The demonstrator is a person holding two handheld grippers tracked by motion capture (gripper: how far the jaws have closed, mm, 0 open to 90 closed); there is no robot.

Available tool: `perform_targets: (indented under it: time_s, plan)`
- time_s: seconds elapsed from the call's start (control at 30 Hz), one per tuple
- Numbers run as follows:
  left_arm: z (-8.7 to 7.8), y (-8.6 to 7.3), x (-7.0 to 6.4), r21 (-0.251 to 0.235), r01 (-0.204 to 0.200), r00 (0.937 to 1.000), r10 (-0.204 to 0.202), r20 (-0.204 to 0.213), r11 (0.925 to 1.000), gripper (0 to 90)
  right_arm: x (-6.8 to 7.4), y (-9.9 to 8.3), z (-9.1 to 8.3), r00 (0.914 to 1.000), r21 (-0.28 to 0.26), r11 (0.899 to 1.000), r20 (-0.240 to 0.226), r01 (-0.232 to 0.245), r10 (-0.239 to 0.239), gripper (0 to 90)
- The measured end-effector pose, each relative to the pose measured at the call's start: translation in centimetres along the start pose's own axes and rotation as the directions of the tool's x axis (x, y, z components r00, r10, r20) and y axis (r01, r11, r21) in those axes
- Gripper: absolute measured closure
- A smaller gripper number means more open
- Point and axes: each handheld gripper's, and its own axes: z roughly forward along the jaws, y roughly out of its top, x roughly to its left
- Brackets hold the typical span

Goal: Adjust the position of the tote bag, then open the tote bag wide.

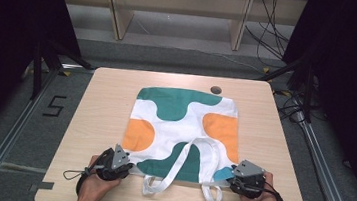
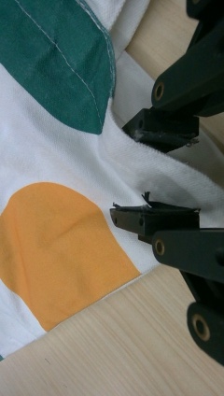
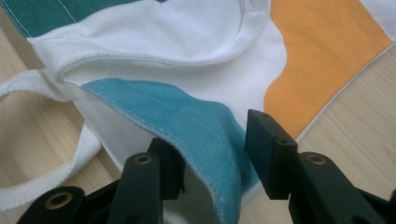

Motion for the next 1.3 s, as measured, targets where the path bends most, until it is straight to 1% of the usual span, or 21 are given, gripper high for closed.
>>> perform_targets:
  time_s: [0.03, 0.07, 0.1, 0.13, 0.17, 0.23, 0.4, 0.47, 0.5, 0.57, 0.6, 0.63, 0.77, 0.8, 0.93, 0.97, 1.0, 1.1, 1.2, 1.23, 1.3]
  plan:
    - [0.0, -0.1, 0.1, -0.004, 0.004, 1.0000, -0.004, -0.002, 1.0000, 62.5, -0.1, 0.1, 0.0, 1.0000, -0.010, 1.000, -0.003, 0.008, -0.008, 63.0]
    - [-0.1, -0.2, -0.1, 0.016, 0.056, 0.9985, -0.056, 0.000, 0.9983, 62.4, -0.2, 0.1, -0.1, 0.9999, -0.021, 1.000, -0.007, 0.015, -0.015, 65.5]
    - [0.0, -0.1, 0.3, 0.005, 0.010, 0.9999, -0.010, -0.004, 0.9999, 62.3, -0.2, 0.1, -0.2, 1.0000, -0.029, 1.000, -0.009, 0.000, 0.000, 68.6]
    - [0.0, -0.1, 0.3, 0.010, 0.006, 0.9997, -0.006, -0.023, 0.9999, 62.1, -0.4, 0.1, -0.3, 0.9999, -0.043, 0.999, -0.012, 0.008, -0.008, 73.2]
    - [0.0, -0.1, 0.0, 0.008, 0.033, 0.9989, -0.032, -0.034, 0.9994, 62.1, -0.6, 0.0, -0.5, 0.9998, -0.057, 0.998, -0.017, -0.012, 0.011, 76.5]
    - [0.1, 0.0, -0.1, 0.008, 0.013, 0.9989, -0.013, -0.046, 0.9999, 62.9, -0.9, 0.0, -0.7, 0.9994, -0.083, 0.996, -0.020, -0.029, 0.027, 80.7]
    - [0.5, 0.1, -0.2, 0.021, 0.017, 0.9988, -0.016, -0.047, 0.9996, 64.1, -1.0, 0.1, -1.1, 0.9990, -0.109, 0.993, -0.016, -0.044, 0.042, 83.3]
    - [0.8, 0.4, 0.0, 0.020, 0.019, 0.9989, -0.018, -0.044, 0.9996, 63.6, -1.3, 0.1, -1.2, 0.9988, -0.129, 0.990, -0.016, -0.047, 0.045, 83.5]
    - [0.9, 0.6, 0.0, 0.018, 0.023, 0.9987, -0.022, -0.045, 0.9996, 64.5, -1.3, 0.1, -1.4, 0.9972, -0.127, 0.989, -0.019, -0.074, 0.072, 83.5]
    - [1.1, 0.9, -0.2, 0.013, 0.025, 0.9992, -0.024, -0.033, 0.9996, 70.6, -1.5, 0.1, -1.5, 0.9969, -0.131, 0.988, -0.017, -0.078, 0.077, 83.4]
    - [1.1, 1.0, -0.3, 0.006, 0.019, 0.9994, -0.018, -0.030, 0.9998, 73.6, -1.6, 0.0, -1.5, 0.9982, -0.136, 0.989, -0.011, -0.061, 0.060, 83.2]
    - [0.9, 1.1, -0.3, 0.011, 0.002, 0.9995, -0.002, -0.032, 0.9999, 76.0, -1.6, -0.1, -1.6, 0.9974, -0.134, 0.988, -0.008, -0.072, 0.071, 82.9]
    - [0.2, 1.1, -0.3, -0.018, 0.010, 0.9999, -0.010, -0.008, 0.9998, 83.7, -1.9, -0.3, -1.6, 0.9955, -0.130, 0.987, -0.009, -0.095, 0.095, 82.1]
    - [0.2, 1.1, -0.3, -0.022, 0.017, 0.9998, -0.017, -0.004, 0.9996, 85.0, -2.1, -0.3, -1.6, 0.9963, -0.137, 0.987, -0.004, -0.085, 0.085, 82.0]
    - [0.1, 1.0, -0.4, -0.037, 0.033, 0.9994, -0.033, 0.008, 0.9988, 85.9, -2.1, -0.5, -1.6, 0.9956, -0.127, 0.988, -0.009, -0.094, 0.093, 81.6]
    - [0.0, 1.1, -0.3, -0.047, 0.016, 0.9999, -0.016, 0.003, 0.9988, 86.0, -2.0, -0.5, -1.5, 0.9941, -0.126, 0.986, -0.010, -0.109, 0.108, 81.2]
    - [-0.1, 1.1, -0.4, -0.042, 0.034, 0.9994, -0.034, 0.006, 0.9985, 86.0, -2.2, -0.5, -1.5, 0.9956, -0.126, 0.988, -0.009, -0.094, 0.094, 81.0]
    - [-0.3, 1.1, -0.4, -0.046, 0.041, 0.9991, -0.041, 0.002, 0.9981, 86.0, -2.1, -0.6, -1.4, 0.9943, -0.115, 0.988, -0.007, -0.107, 0.107, 78.4]
    - [-0.4, 1.1, -0.4, -0.071, 0.062, 0.9980, -0.062, -0.001, 0.9955, 86.0, -2.1, -0.7, -1.0, 0.9966, -0.089, 0.993, 0.006, -0.081, 0.082, 72.9]
    - [-0.5, 1.2, -0.2, -0.060, 0.039, 0.9992, -0.039, 0.002, 0.9974, 86.1, -2.1, -0.7, -0.9, 0.9966, -0.083, 0.993, 0.004, -0.081, 0.082, 73.0]
    - [-0.6, 1.2, -0.3, -0.069, 0.045, 0.9990, -0.045, -0.004, 0.9966, 86.1, -2.0, -0.7, -0.6, 0.9980, -0.069, 0.996, 0.007, -0.062, 0.062, 73.2]
